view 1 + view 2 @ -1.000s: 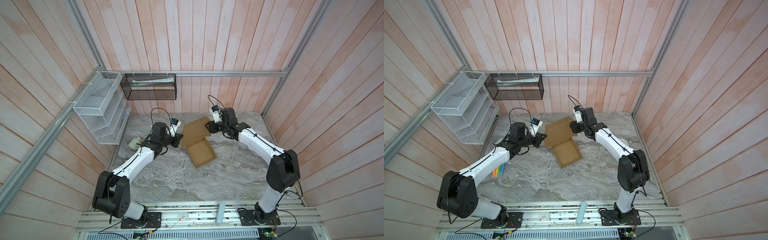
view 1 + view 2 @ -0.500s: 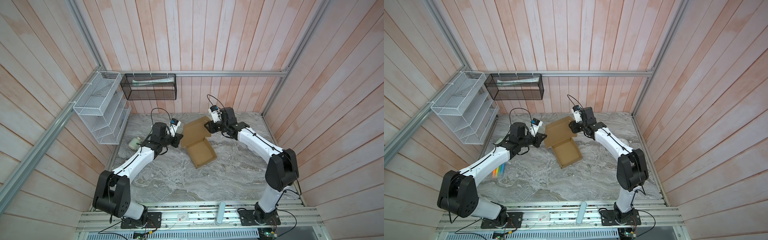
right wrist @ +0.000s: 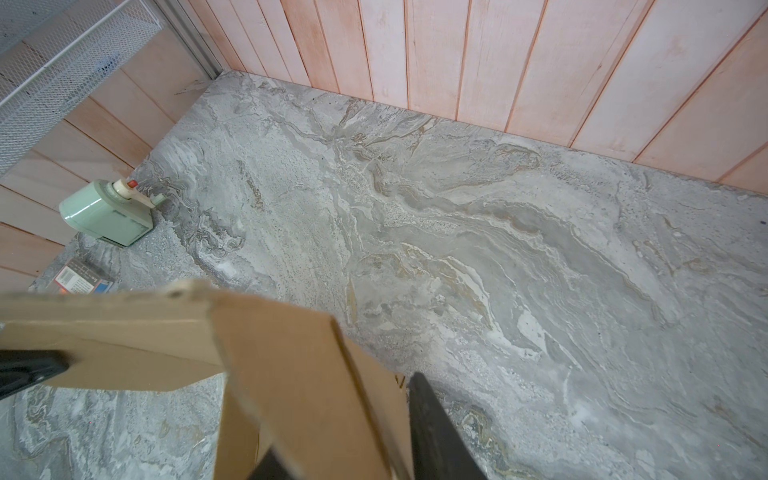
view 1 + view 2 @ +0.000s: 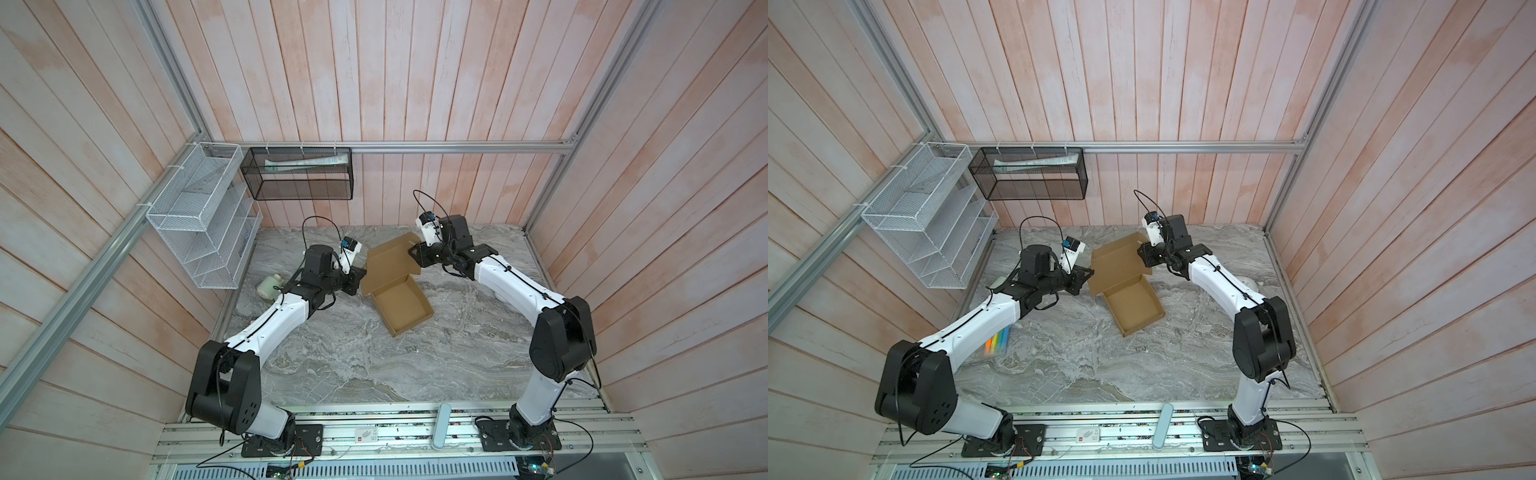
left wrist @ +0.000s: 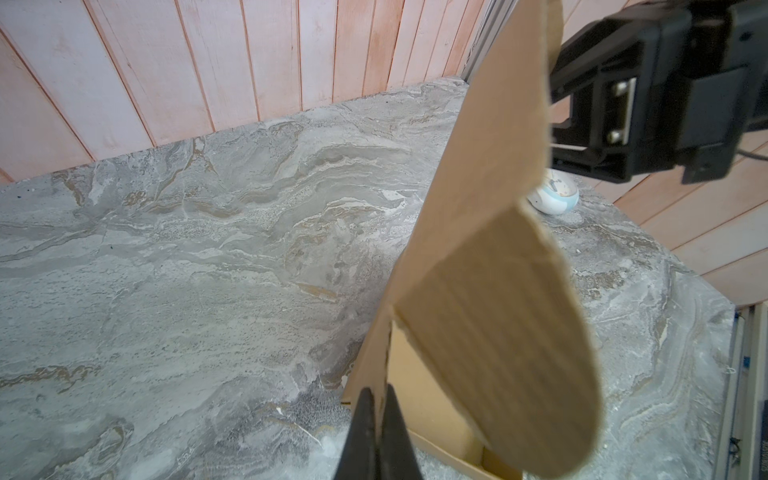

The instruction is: Fold the paper box

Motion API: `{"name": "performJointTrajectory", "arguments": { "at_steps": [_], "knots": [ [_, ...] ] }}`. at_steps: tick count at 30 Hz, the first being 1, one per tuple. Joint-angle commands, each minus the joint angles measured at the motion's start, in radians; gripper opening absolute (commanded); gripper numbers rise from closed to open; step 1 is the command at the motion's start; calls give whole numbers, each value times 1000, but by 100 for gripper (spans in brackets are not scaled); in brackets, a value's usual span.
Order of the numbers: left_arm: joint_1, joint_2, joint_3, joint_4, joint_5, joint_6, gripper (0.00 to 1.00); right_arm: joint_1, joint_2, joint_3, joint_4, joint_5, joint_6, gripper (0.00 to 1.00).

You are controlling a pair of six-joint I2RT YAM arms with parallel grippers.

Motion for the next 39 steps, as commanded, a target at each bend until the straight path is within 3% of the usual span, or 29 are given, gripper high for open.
{"name": "performJointTrajectory", "arguments": {
  "at_steps": [1,19,39],
  "knots": [
    [4,9,17,29,19,-5,3,9,17,19,-11,-16,9,32],
    [5,1,15,27,-9,-15,5,11,10,10,-16,23,22,7],
    [5,-21,19,22,-119,-46,24,52,-41,-53,1,143,87,1]
  ]
}}
